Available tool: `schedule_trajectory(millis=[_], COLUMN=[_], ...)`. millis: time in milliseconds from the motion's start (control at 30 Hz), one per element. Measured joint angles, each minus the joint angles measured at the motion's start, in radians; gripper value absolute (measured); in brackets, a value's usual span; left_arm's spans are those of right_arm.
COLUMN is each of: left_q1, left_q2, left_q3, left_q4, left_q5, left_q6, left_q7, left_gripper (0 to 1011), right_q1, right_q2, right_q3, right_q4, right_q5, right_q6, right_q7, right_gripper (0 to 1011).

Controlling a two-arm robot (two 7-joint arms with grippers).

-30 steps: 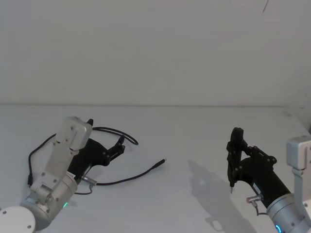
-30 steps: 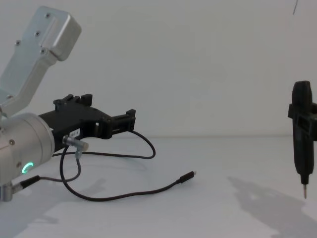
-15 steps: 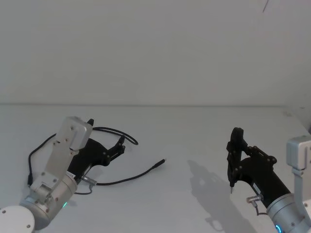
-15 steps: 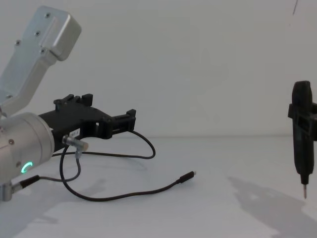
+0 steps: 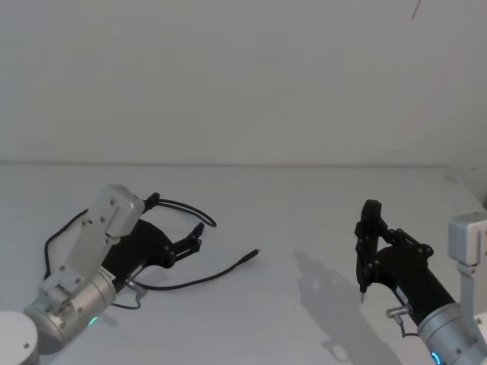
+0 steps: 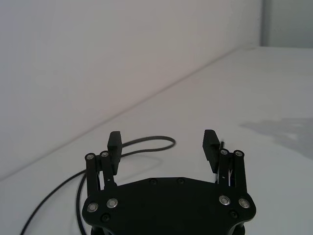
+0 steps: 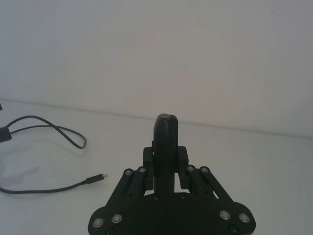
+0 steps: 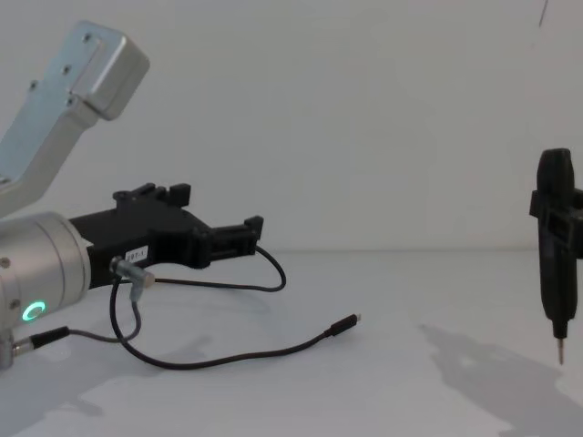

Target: Pick up the data cable with the one hand.

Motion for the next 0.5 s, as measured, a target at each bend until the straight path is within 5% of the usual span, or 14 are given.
schedule_trajectory(millis=[67,100,500], left_q1=[0.0,-0.012,-0.083], left_q2=[0.0,0.01,0.032], left_q3=[0.0,0.004,0.032], left_q4=[0.0,0.017,0.128], left_q5=[0.0,-0.018,-0.083], left_q6=[0.0,-0.002,0.019], left_q7=[0.0,-0.051,-0.253], left_gripper=[1001,1001,1001], right_q1=[0.0,0.0,0.0], right_q2=[0.0,0.0,0.0], right_q3=[0.0,0.0,0.0], right_q4=[0.0,0.0,0.0], right_q5=[0.0,0.0,0.0], right_q6=[0.0,0.0,0.0], right_q7=[0.0,0.0,0.0], right_gripper=[279,279,279])
